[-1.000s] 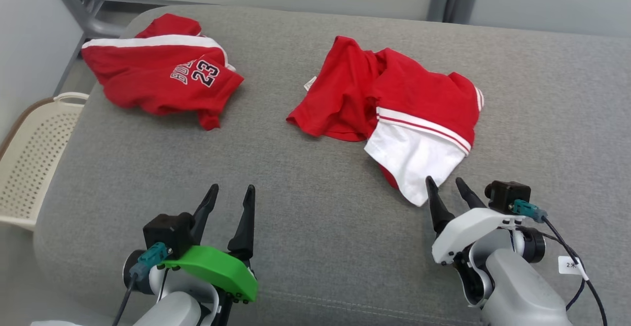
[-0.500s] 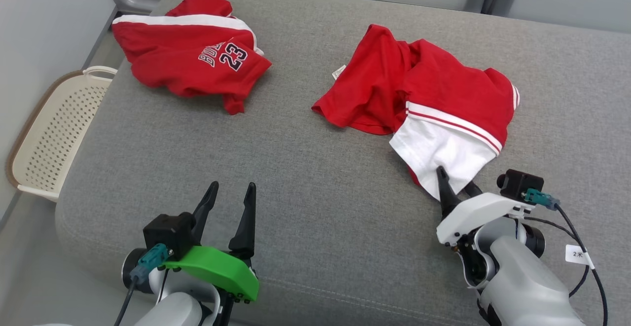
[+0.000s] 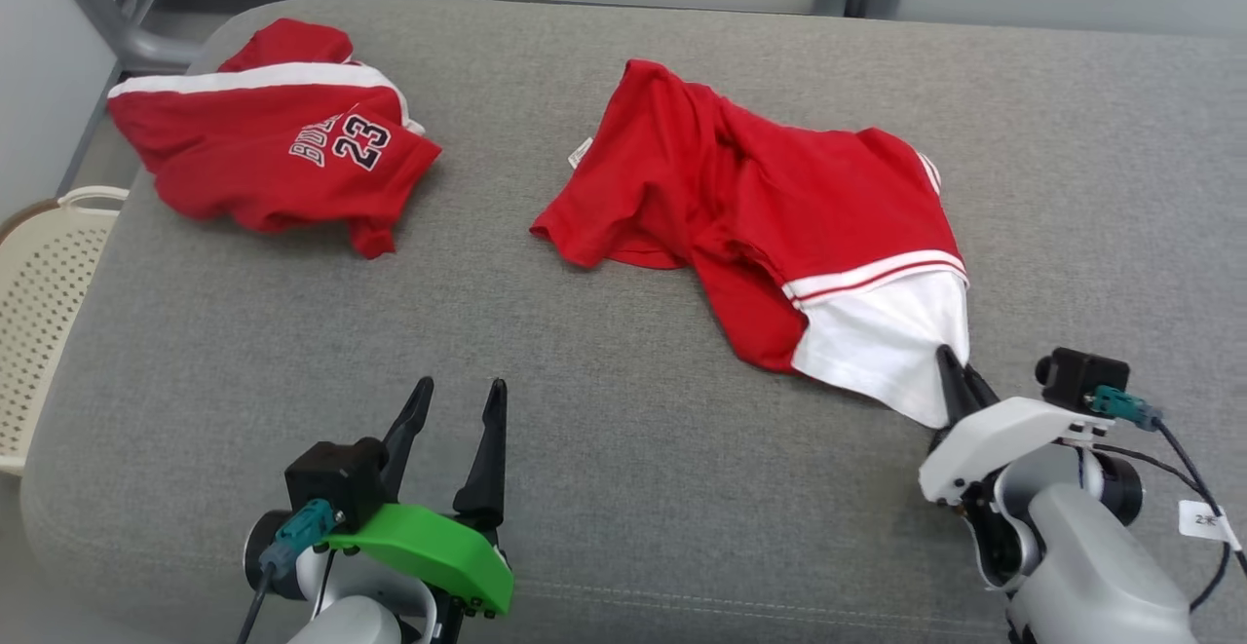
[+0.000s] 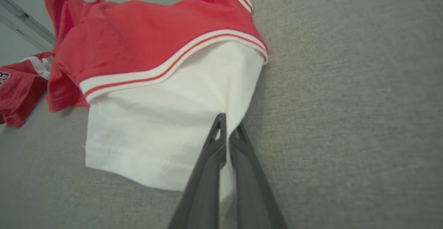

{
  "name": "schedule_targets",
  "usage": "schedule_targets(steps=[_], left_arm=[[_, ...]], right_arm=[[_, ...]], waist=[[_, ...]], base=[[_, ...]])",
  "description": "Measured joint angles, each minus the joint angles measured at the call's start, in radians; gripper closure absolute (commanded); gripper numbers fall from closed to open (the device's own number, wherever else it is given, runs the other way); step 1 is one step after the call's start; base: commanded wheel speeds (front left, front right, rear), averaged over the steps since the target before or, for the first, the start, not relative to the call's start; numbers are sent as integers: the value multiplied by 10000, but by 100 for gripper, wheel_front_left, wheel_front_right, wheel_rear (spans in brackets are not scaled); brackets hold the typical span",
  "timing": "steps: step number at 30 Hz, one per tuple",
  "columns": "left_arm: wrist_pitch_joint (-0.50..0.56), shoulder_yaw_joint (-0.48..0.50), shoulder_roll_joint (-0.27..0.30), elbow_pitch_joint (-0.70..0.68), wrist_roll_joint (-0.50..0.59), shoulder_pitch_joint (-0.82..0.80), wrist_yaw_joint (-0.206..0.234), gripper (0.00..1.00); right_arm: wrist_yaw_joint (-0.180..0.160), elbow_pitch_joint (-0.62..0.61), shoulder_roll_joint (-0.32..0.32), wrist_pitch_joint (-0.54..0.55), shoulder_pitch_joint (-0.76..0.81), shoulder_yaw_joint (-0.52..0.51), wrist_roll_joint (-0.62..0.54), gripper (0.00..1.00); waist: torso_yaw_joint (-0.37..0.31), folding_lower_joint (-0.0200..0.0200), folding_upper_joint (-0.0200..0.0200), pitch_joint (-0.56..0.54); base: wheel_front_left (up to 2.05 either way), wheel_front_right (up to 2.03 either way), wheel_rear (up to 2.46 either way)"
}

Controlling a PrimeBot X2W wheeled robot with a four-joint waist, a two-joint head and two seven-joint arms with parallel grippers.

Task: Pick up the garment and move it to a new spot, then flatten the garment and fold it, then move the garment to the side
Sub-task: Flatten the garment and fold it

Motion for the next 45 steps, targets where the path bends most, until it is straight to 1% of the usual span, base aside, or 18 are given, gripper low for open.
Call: schedule_targets(steps=[1,6,10,16,20,25,26,28,32,34,37,41,42,45], left_arm=[[0,0,0,0,0,0,0,0],[0,75,-38,4,-4,60,-2,0],[0,104,-69,17,-4,70,-10,0],[0,171,-117,86,0,68,-90,0],[-2,203,-128,161,2,67,-113,0],[2,77,-326,307,-2,61,-309,0],[31,33,-376,370,-10,55,-357,0],[56,-38,-499,539,-90,36,-495,0],[182,-107,-951,976,-451,-85,-915,0],[255,-171,-1127,1361,-537,-255,-1118,0],[359,-169,-1557,2013,-894,-530,-1484,0],[451,-144,-2105,3152,-1156,-1025,-1950,0],[483,-127,-2316,3800,-1267,-1226,-2138,0],[462,-82,-2575,4698,-1373,-1474,-2357,0]], right_arm=[[0,0,0,0,0,0,0,100],[0,-880,-663,564,609,-431,104,100],[0,-1452,-1057,1058,976,-821,96,100],[0,-1795,-1542,1645,1251,-1361,-314,100],[0,-1941,-1624,1843,1251,-1578,-512,100],[0,-1795,-1641,1904,1196,-1611,-940,100],[0,-1730,-1638,1850,1181,-1576,-1074,85],[0,-1599,-1595,1728,1142,-1496,-1220,0],[0,-1490,-1513,1413,1010,-1383,-1317,0],[0,-1530,-1521,1296,989,-1329,-1329,0],[0,-1762,-1592,1116,1019,-1350,-1346,0],[0,-2316,-1741,940,1241,-1501,-1388,0],[0,-2685,-1732,855,1344,-1551,-1398,0],[0,-3275,-1501,815,1473,-1534,-1450,0]], waist=[[0,0,0,0],[-470,-1,0,-60],[-759,0,1,-46],[-930,0,0,94],[-1014,-1,0,136],[-1160,-1,0,132],[-1198,0,1,130],[-1285,0,0,124],[-1507,0,1,109],[-1654,-1,1,99],[-1924,0,1,80],[-2376,-1,1,69],[-2637,0,1,78],[-3057,0,1,102]], base=[[0,0,0],[0,0,0],[0,0,0],[0,0,0],[0,0,0],[0,0,0],[0,0,0],[0,0,0],[0,0,0],[0,0,0],[0,0,0],[0,0,0],[0,0,0],[0,0,0]])
